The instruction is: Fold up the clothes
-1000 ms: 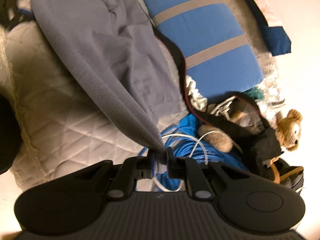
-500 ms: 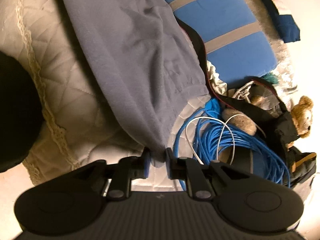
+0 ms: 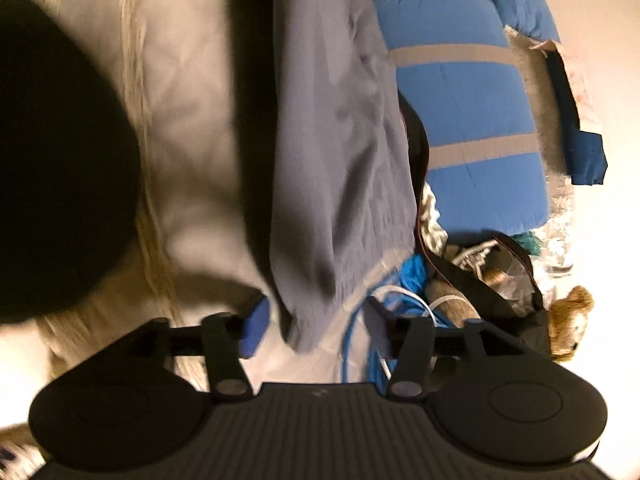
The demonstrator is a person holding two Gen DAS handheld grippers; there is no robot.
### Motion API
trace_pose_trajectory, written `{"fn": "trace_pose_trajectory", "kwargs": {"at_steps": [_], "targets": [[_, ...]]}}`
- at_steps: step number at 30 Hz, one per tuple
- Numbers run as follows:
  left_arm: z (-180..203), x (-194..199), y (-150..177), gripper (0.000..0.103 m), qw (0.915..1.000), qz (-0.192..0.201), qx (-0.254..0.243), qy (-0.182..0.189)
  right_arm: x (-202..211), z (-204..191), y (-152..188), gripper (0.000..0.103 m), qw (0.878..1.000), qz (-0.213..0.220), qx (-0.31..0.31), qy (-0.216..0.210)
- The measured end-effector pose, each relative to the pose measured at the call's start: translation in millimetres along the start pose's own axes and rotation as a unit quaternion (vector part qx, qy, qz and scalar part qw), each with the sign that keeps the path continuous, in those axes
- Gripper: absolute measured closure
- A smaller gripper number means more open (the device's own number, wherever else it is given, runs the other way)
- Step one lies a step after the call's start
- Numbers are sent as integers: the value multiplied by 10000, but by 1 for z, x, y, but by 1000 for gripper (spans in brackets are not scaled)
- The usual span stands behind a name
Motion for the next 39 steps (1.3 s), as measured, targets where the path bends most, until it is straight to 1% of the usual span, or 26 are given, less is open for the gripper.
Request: {"fn": "trace_pose_trajectory", "kwargs": {"at_steps": [3,5,7,9,11,12,15,16,17,18,19,20,28,31,32,34,36,37,38,39], "targets": [[-15,3,-2,100,9982,7,517,307,5,4,-17,28,9994,204,-276,-4],[-20,5,-2,100,9966,-7,690,446,6,9,-31,25,9984,315,-474,65],[-22,5,-1,101,9959,-3,756,505,4,12,-42,25,9970,369,-659,177],[-23,6,-1,100,9955,-5,787,533,-1,15,-46,25,9964,254,-699,402],[-22,7,0,100,9954,-12,795,540,-9,19,-39,27,9957,14,-598,701],[-22,8,0,100,9953,-15,799,543,-12,21,-35,28,9953,-88,-545,802],[-19,8,2,100,9956,-24,756,559,-16,24,-22,38,9948,-273,-341,918],[-17,8,4,100,9959,-26,712,566,-18,24,-18,46,9949,-318,-254,918],[-14,8,5,100,9962,-30,660,567,-19,22,-15,55,9952,-361,-170,894],[-11,8,6,100,9965,-33,610,569,-22,21,-11,61,9955,-413,-90,845],[-8,7,7,100,9967,-36,568,577,-24,18,-7,74,9960,-462,-31,761],[-6,6,7,100,9968,-40,545,582,-25,16,-4,76,9964,-479,12,693],[7,5,10,101,9986,-35,216,490,-19,5,6,83,9963,-523,576,360],[12,5,12,101,9988,-44,111,477,-13,4,8,88,9969,-529,560,152],[13,5,13,101,9986,-58,103,524,-13,2,9,93,9971,-543,538,44],[17,4,15,101,9980,-86,84,619,-14,-6,11,98,9964,-595,568,-185],[24,0,18,101,9971,-162,33,744,-16,-14,12,98,9956,-637,588,-356],[28,-3,20,101,9965,-208,10,808,-17,-16,12,98,9957,-641,570,-358],[32,-6,22,101,9959,-249,-12,867,-18,-19,13,95,9957,-644,551,-361],[35,-9,24,101,9955,-275,-32,908,-18,-20,13,79,9959,-651,517,-364]]}}
Point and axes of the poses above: each gripper's, at about its wrist camera, not at the fingertips, and x roughly against the way its jaws point, z to its right, y to its underside, the point moved 9 cm from there along -x, roughly the way its jaws point, and after that the axes turned 1 degree about -z, right-handed, at the moved point
